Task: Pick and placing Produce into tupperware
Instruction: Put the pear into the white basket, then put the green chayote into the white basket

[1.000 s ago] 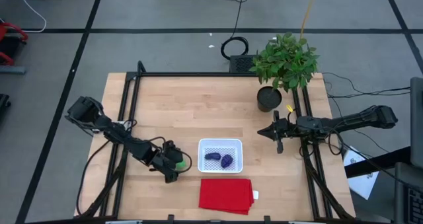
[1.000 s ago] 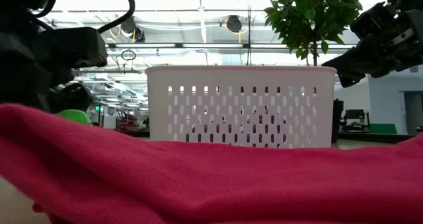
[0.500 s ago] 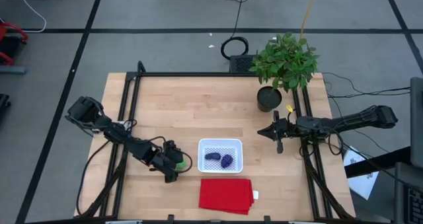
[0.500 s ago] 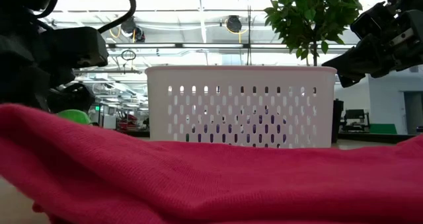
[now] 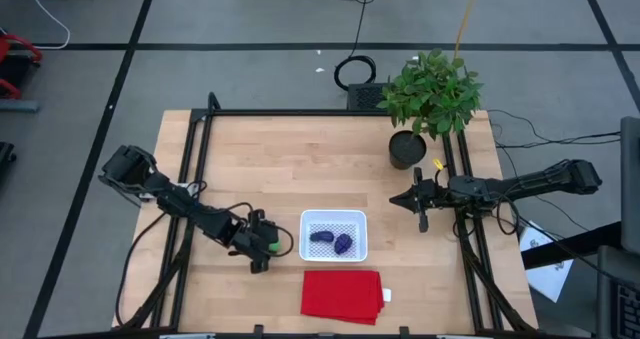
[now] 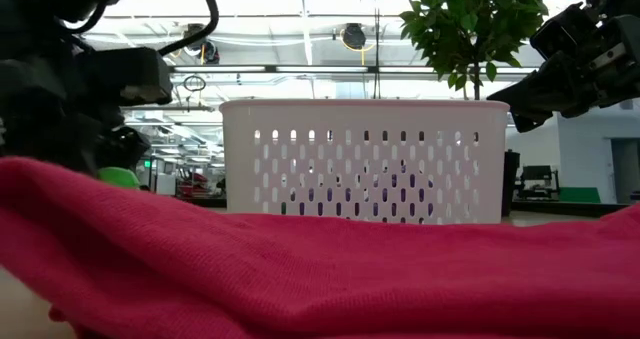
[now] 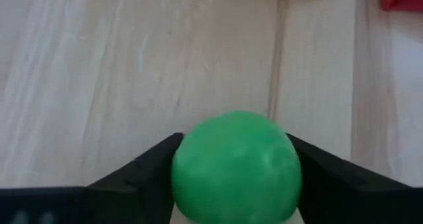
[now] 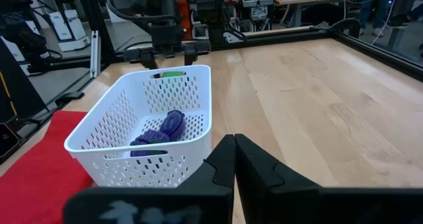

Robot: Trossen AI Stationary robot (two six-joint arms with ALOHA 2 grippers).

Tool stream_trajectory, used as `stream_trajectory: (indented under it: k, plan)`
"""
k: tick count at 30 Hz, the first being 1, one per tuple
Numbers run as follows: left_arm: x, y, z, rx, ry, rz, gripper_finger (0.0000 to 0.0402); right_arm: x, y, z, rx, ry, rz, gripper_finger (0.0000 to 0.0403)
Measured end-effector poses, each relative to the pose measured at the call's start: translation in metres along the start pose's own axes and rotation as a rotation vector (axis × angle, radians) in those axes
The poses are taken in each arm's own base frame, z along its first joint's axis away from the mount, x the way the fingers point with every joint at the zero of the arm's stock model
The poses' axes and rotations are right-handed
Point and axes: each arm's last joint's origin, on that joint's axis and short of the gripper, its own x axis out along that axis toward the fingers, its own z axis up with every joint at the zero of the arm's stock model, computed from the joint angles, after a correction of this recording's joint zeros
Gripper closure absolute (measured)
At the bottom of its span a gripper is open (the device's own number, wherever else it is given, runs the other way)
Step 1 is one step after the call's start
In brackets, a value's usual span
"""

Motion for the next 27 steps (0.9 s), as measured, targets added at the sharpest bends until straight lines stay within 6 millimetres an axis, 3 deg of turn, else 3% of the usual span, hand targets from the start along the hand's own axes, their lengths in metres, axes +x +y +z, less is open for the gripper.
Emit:
stream_trajectory:
  k: [4,7,13,17,27]
  plan:
    - [-0.004,-0.001,0.002,0.021,-0.003,-0.033,0.0190,0.000,0.000,0.000,0.000,0.000,0.000,0.0403]
    - [-0.010,-0.001,0.004,0.024,-0.013,-0.061,0.0190,0.000,0.000,0.000,0.000,0.000,0.000,0.0403]
    - [-0.031,0.002,0.009,0.069,-0.064,-0.075,0.0148,0.000,0.000,0.000,0.000,0.000,0.000,0.0403]
    - [-0.048,0.009,0.016,0.086,-0.115,-0.083,0.0143,0.000,0.000,0.000,0.000,0.000,0.000,0.0403]
    - [-0.075,0.026,0.026,0.066,-0.187,-0.125,0.0218,0.000,0.000,0.000,0.000,0.000,0.000,0.0403]
